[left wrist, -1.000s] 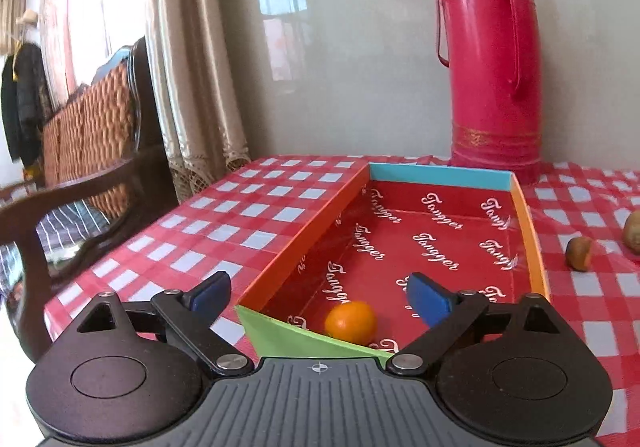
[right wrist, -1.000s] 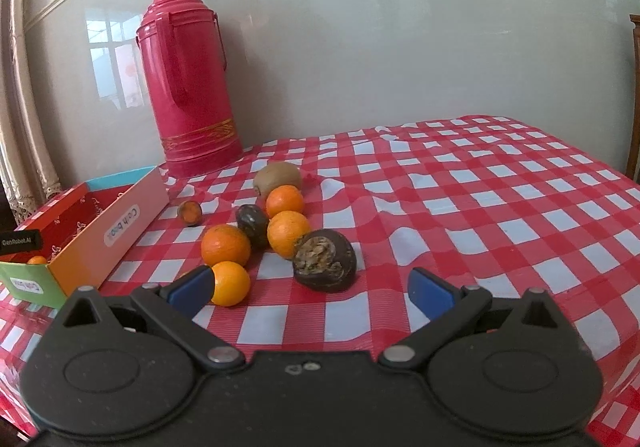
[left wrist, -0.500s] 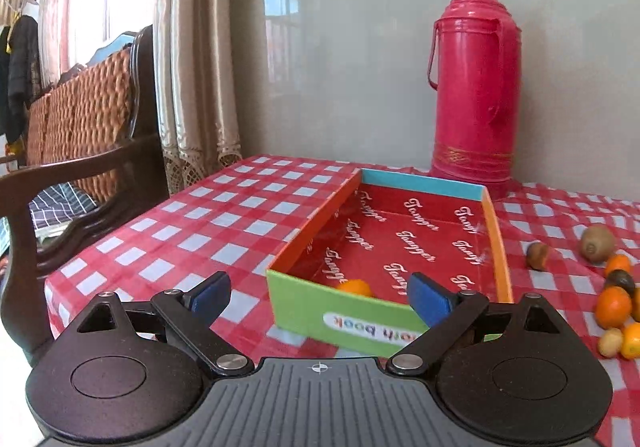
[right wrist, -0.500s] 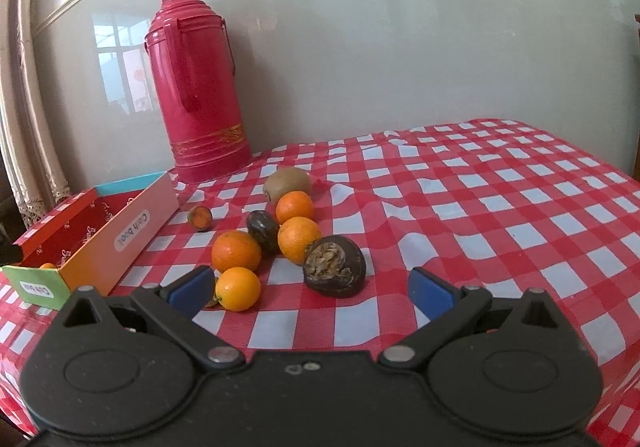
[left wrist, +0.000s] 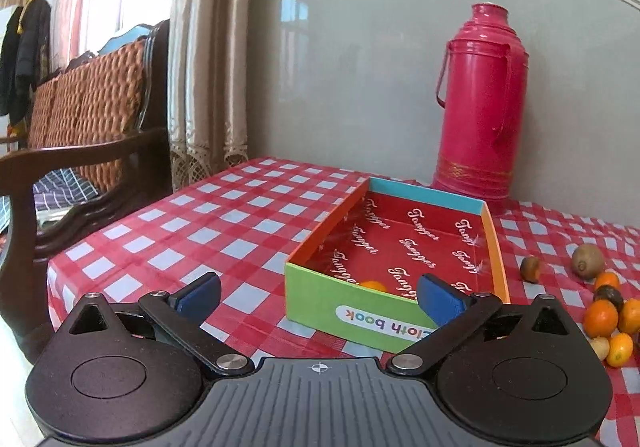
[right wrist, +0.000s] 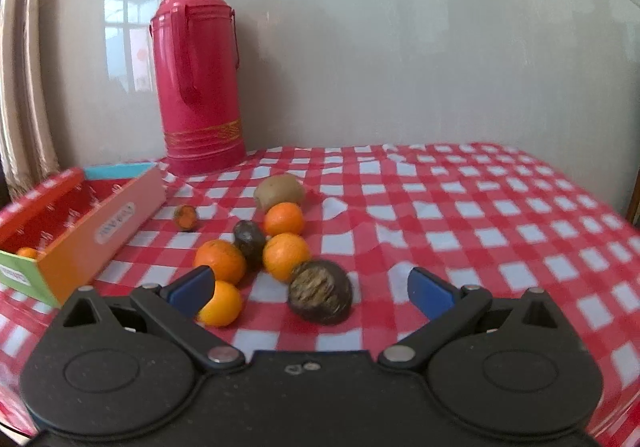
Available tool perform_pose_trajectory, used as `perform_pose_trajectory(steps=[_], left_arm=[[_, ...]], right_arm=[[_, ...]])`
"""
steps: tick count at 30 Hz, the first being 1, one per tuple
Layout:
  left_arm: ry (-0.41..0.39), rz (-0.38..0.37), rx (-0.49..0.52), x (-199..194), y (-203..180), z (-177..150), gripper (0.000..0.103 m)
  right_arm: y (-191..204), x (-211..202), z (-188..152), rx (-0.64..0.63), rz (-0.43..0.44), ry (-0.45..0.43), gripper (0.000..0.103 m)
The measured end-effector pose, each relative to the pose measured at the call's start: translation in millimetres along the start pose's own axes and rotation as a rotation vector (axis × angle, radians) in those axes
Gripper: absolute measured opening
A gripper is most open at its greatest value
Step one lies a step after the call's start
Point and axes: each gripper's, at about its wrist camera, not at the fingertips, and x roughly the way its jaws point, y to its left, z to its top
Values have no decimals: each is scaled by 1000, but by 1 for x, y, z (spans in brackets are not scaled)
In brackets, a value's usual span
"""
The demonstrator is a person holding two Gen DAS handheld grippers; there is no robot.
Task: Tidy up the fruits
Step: 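Carry the dark round fruit into the box with the right gripper while the left tool swings aside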
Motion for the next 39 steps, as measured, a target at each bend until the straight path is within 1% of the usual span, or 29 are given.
perform_pose_trajectory(steps=[1, 3, 4, 5, 7, 10, 12, 13, 14, 21, 24, 26, 28, 32, 36, 39], left_arm=[[-1, 3, -5, 0, 1, 0, 103], [-3, 10, -14, 0, 5, 0, 103], [-3, 12, -17, 0, 7, -1, 103], [-3, 15, -21, 0, 9, -1, 103], [-2, 23, -27, 0, 12, -1, 103], [-1, 34, -40, 2, 17, 0, 103], [3, 37, -47, 3, 20, 0, 103], [3, 39, -50, 3, 22, 0, 103], [1, 42, -53, 3, 23, 1, 103], [5, 66, -79, 4, 35, 0, 103], [7, 77, -101, 3, 43, 0, 103], [5, 91, -115, 3, 49, -1, 103], [6, 110, -126, 3, 56, -1, 103], [3, 154, -155, 1, 74, -3, 103], [-3, 196, -171, -1, 93, -6, 103], [-6, 228, -185, -4, 108, -9, 103]], right_arm=[[-1, 6, 1, -3, -3, 11, 97], [-5, 17, 3, 15, 7, 38, 86], [-7, 20, 2, 25, 10, 46, 75], [-8, 24, 2, 35, 9, 58, 65], [-9, 30, 0, 53, 19, 82, 63], [-8, 37, -2, 62, 27, 106, 52], [-6, 41, -4, 60, 24, 120, 50], [-6, 42, -4, 64, 27, 123, 41], [-7, 42, -5, 70, 32, 126, 38], [-8, 38, -4, 89, 56, 106, 37], [-9, 27, -1, 95, 66, 40, 37], [-6, 22, 2, 95, 90, 8, 37], [0, 18, 5, 93, 131, -10, 37], [27, 18, 14, 60, 233, -31, 37], [69, 23, 26, 32, 364, -42, 37], [103, 26, 35, -16, 443, -53, 37]])
